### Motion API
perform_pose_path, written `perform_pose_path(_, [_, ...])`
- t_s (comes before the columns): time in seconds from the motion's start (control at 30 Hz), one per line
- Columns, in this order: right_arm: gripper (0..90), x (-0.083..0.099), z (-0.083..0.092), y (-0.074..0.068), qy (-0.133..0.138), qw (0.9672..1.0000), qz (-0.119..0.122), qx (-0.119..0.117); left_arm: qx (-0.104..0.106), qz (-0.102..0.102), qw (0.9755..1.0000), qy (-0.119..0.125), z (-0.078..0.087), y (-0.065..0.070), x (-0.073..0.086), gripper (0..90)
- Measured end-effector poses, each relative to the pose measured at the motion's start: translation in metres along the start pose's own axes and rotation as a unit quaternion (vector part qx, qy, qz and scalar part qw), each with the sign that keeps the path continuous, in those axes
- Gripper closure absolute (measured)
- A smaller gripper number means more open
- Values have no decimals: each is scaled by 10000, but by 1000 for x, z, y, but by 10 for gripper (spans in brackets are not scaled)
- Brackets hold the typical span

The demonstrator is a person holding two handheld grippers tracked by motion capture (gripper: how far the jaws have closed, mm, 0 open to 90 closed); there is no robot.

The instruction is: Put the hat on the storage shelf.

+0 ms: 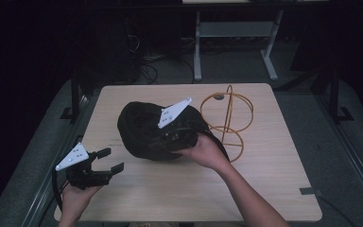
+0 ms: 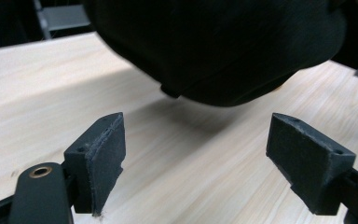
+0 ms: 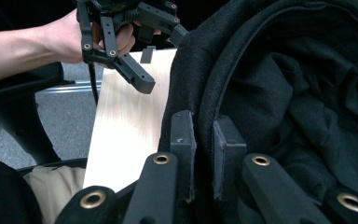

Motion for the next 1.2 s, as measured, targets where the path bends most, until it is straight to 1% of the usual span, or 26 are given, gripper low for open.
perform_pose_path(0.2, [809, -8, 5, -2, -3, 10000, 39, 13, 250, -83, 9994, 216, -2, 8, -19, 187])
perform_pose_path(0.23, [809, -8, 5, -2, -3, 10000, 39, 13, 250, -83, 9994, 216, -2, 8, -19, 187])
perform_pose_path(0.27, [809, -10, 7, -2, 7, 10000, 84, 15, 309, -146, 9991, 250, -4, 10, -25, 187])
perform_pose_path(0.33, [808, -12, 8, -4, 48, 10000, 37, -36, 392, -162, 9987, 299, -7, 12, -30, 187])
perform_pose_path(0.37, [808, -12, 9, -3, 44, 10000, 74, -35, 411, -200, 9985, 314, -8, 13, -32, 188])
perform_pose_path(0.5, [808, -13, 11, -6, 115, 9998, 37, -126, 523, -156, 9978, 366, -16, 15, -38, 182])
perform_pose_path(0.57, [808, -13, 12, -6, 124, 9998, 39, -149, 527, -159, 9978, 362, -19, 16, -39, 182])
perform_pose_path(0.6, [808, -14, 13, -7, 138, 9997, 34, -180, 529, -181, 9978, 352, -23, 18, -40, 182])
perform_pose_path(0.7, [809, -15, 14, -9, 170, 9995, 15, -272, 528, -228, 9974, 430, -27, 20, -41, 204])
perform_pose_path(0.77, [809, -15, 14, -10, 155, 9994, 32, -301, 538, -266, 9971, 471, -30, 21, -41, 242])
perform_pose_path(0.83, [809, -16, 15, -11, 143, 9993, 32, -331, 564, -328, 9965, 518, -31, 22, -41, 310])
perform_pose_path(0.9, [809, -17, 14, -11, 105, 9993, 98, -346, 580, -373, 9961, 558, -33, 22, -42, 370])
perform_pose_path(0.93, [810, -17, 13, -12, 93, 9993, 48, -356, 580, -368, 9960, 572, -33, 23, -43, 411])
perform_pose_path(0.97, [811, -18, 13, -12, 82, 9992, 64, -377, 580, -368, 9960, 572, -33, 23, -43, 439])
perform_pose_path(1.0, [811, -18, 12, -12, 64, 9992, 106, -387, 582, -387, 9959, 568, -34, 22, -44, 479])
perform_pose_path(1.07, [812, -19, 11, -14, 79, 9992, 93, -382, 560, -409, 9958, 605, -35, 22, -45, 582])
perform_pose_path(1.13, [812, -19, 11, -13, 100, 9992, 94, -367, 546, -432, 9955, 635, -35, 22, -47, 648])
perform_pose_path(1.17, [812, -18, 12, -13, 110, 9992, 82, -371, 557, -472, 9953, 635, -35, 23, -48, 696])
perform_pose_path(1.2, [812, -18, 12, -13, 139, 9992, 48, -378, 555, -556, 9949, 627, -35, 23, -49, 753])
Point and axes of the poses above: each handheld gripper's, and its own axes: z roughly backward along the jaws, x roughly out of its underside, y roughly to its right, the point moved 4 cm from there along -z, roughly forward along the jaws, and after that the axes turned 12 degrees about -x, right-handed, at the moved point
